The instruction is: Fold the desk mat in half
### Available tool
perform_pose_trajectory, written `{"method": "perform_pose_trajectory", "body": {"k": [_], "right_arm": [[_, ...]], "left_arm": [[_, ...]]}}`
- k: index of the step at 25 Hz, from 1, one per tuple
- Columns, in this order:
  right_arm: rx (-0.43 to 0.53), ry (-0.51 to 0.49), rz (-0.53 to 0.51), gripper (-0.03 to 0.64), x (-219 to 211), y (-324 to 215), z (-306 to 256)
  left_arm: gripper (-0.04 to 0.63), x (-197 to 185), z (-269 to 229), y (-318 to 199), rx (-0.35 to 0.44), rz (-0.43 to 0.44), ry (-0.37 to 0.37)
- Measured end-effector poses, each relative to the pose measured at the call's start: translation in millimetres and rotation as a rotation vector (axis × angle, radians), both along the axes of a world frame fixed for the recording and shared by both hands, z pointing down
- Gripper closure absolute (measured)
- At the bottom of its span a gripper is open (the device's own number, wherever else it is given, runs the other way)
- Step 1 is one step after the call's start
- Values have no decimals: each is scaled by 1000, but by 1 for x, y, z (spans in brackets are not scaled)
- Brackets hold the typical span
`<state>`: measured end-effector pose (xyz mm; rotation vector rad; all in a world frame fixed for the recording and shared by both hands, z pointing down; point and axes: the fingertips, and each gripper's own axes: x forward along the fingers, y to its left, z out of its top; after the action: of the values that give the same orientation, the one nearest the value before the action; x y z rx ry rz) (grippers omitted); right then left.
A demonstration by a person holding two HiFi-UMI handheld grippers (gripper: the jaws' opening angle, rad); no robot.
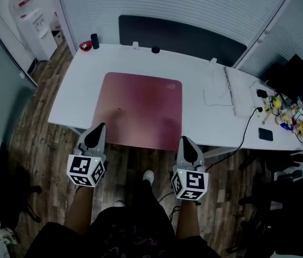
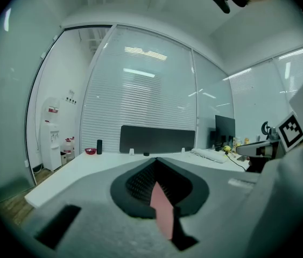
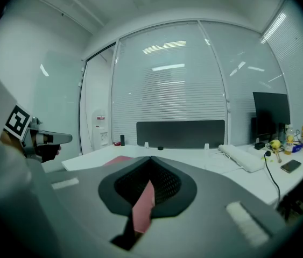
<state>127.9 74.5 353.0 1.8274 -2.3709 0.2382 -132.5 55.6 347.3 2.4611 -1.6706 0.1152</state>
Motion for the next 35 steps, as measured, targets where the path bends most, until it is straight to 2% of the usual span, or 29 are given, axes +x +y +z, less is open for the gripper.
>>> {"method": "perform_pose_trajectory", "body": {"k": [8, 15, 19, 22, 30, 35], "right_arm": [[-8, -23, -30, 609, 9, -49, 1], [-12, -41, -71, 609, 13, -101, -1], [9, -46, -108, 609, 14, -127, -8], [-1, -38, -126, 609, 18, -144, -5], [-14, -56, -132, 609, 40, -170, 2], [8, -12, -136, 609, 50, -172, -5]], "left_arm": [[595, 11, 18, -43, -47, -29, -10], [596, 20, 15, -80, -47, -67, -37], [596, 20, 4, -103, -32, -103, -13], [595, 23, 2, -118, -33, -125, -34], [595, 33, -2, -137, -33, -156, -57], [595, 40, -11, -140, -15, -171, -76]]}}
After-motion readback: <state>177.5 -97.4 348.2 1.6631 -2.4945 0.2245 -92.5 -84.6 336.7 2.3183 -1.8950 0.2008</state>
